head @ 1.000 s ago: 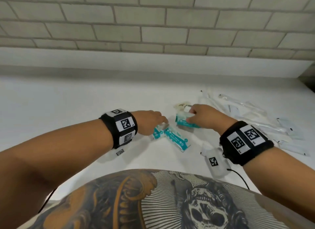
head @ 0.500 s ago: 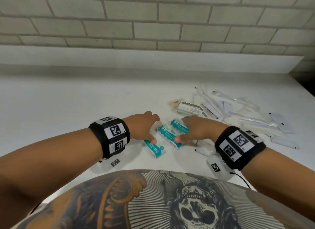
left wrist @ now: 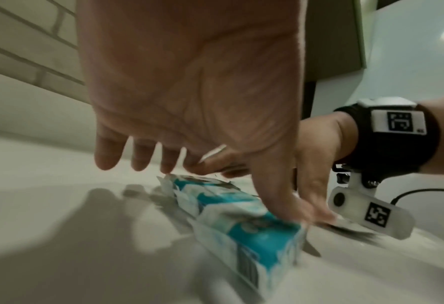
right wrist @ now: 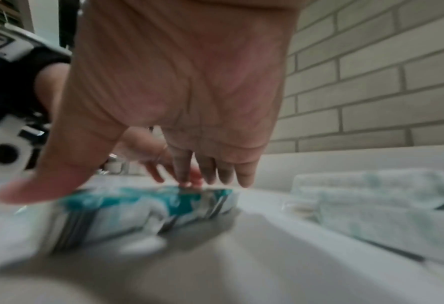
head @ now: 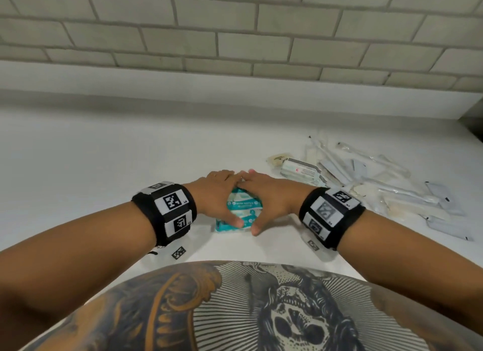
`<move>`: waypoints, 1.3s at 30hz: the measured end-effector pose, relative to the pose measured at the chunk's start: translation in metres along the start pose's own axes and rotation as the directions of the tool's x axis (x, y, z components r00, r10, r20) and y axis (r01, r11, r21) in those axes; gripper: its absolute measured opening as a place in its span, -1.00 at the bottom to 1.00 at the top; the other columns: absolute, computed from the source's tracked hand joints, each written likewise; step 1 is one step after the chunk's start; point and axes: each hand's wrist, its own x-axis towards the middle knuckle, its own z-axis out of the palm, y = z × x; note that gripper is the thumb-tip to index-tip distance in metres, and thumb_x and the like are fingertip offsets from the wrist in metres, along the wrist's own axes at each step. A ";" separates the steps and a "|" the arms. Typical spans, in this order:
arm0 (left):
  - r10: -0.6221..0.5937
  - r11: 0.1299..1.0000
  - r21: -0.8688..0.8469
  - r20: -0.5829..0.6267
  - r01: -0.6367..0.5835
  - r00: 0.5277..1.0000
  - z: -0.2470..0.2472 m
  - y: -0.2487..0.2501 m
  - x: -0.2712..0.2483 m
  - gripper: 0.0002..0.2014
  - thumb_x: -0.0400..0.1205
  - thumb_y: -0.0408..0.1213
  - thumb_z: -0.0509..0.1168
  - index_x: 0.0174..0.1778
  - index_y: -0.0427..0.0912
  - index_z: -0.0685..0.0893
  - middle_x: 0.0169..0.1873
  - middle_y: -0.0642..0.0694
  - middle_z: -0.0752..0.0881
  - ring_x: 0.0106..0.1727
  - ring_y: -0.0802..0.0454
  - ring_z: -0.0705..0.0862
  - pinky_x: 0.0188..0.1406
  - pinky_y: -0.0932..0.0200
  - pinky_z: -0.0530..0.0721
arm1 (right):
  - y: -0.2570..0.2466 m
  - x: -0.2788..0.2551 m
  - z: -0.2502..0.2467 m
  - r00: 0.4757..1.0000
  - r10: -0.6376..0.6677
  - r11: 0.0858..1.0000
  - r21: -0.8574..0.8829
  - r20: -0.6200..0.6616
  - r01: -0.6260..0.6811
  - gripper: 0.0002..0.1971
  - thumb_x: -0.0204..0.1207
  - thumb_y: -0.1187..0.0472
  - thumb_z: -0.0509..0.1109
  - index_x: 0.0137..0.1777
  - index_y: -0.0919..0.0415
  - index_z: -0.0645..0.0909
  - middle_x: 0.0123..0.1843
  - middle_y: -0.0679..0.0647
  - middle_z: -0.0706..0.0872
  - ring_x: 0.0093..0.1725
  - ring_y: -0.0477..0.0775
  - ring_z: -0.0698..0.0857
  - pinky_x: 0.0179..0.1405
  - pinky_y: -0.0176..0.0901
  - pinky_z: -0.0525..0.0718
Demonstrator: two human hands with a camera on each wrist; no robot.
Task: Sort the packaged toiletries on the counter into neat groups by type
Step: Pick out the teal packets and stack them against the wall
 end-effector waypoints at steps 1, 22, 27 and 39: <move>0.016 1.000 0.018 0.066 -0.017 0.998 0.000 -0.003 -0.002 0.23 0.33 0.33 0.45 0.69 -0.07 -0.20 0.69 -0.09 -0.09 0.68 -0.12 -0.10 0.65 -0.02 -0.02 | 0.005 -0.004 -0.006 1.000 0.009 1.000 0.028 -0.030 -0.008 0.07 0.17 -0.26 0.59 0.66 -0.10 0.13 0.73 0.01 0.00 0.70 0.09 -0.07 0.67 0.17 0.04; -0.045 0.993 -0.116 -0.169 0.025 0.985 0.002 -0.007 0.001 -0.18 0.33 0.18 0.53 0.47 -0.06 0.45 0.27 0.03 0.49 0.22 0.04 0.55 0.18 0.06 0.61 | 0.034 0.013 -0.024 0.939 0.324 0.892 0.369 -0.120 -0.261 -0.68 0.49 0.03 0.49 0.22 0.02 0.58 0.05 -0.06 0.63 -0.02 0.04 0.68 0.00 -0.08 0.71; -0.054 0.992 -0.119 -0.176 0.033 0.983 0.003 -0.008 -0.001 -0.16 0.31 0.19 0.53 0.46 -0.07 0.45 0.29 0.03 0.49 0.24 0.04 0.53 0.19 0.06 0.60 | 0.043 0.014 -0.043 0.924 0.325 0.809 0.565 -0.203 -0.160 -0.90 0.51 0.30 0.47 -0.08 0.13 0.61 -0.16 0.04 0.69 -0.18 0.06 0.72 -0.30 -0.20 0.68; 0.020 0.999 -0.046 -0.135 -0.027 0.991 -0.006 -0.006 0.009 0.03 0.39 0.28 0.43 0.68 -0.07 0.11 0.66 0.02 0.10 0.62 -0.02 0.18 0.60 0.08 0.21 | 0.051 0.025 -0.062 0.836 0.361 0.932 0.194 -0.413 -0.306 -0.69 0.63 0.32 0.24 0.30 0.11 0.65 0.32 0.07 0.69 0.29 0.10 0.62 0.25 -0.11 0.53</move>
